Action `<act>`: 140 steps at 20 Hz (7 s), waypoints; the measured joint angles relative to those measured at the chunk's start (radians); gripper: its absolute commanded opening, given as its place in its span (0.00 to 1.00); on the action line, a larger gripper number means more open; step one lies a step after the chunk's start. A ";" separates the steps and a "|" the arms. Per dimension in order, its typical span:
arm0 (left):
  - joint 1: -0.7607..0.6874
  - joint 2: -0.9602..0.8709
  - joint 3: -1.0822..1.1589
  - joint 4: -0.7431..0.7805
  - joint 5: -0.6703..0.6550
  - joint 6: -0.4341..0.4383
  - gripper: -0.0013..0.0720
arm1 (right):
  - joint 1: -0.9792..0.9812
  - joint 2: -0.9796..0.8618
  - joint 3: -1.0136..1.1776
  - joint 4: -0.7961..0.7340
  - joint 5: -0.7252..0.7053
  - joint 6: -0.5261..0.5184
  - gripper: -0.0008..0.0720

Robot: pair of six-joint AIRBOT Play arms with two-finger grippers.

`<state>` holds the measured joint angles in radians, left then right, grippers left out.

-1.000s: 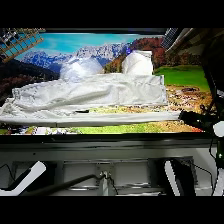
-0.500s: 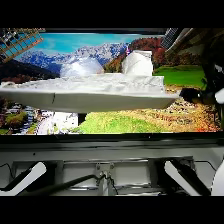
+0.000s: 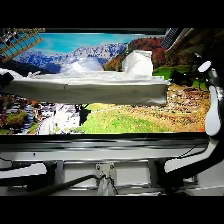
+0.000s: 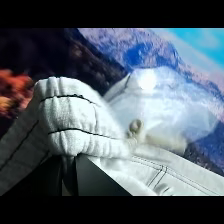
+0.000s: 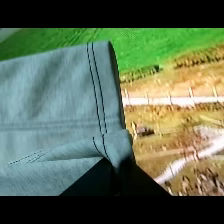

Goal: Fold the clothes and pants, and hang the long-sleeved shirts on hangers.

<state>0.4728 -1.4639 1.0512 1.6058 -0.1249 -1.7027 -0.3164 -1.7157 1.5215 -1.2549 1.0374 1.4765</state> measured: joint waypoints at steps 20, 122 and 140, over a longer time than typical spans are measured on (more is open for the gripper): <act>-0.088 -0.270 0.438 -0.018 -0.505 -0.216 0.68 | 0.042 -0.224 0.285 -0.043 0.054 0.237 0.71; 0.308 0.321 -0.337 0.254 -0.651 0.055 0.20 | 0.085 0.829 -0.958 -0.121 0.043 0.152 0.73; 0.067 0.325 -0.027 -0.020 -0.496 -0.161 0.66 | -0.217 0.491 -0.774 0.216 0.150 -0.283 0.82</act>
<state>0.5400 -1.1393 1.0241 1.5856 -0.6212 -1.8637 -0.5331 -1.2243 0.7475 -1.0386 1.1873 1.1934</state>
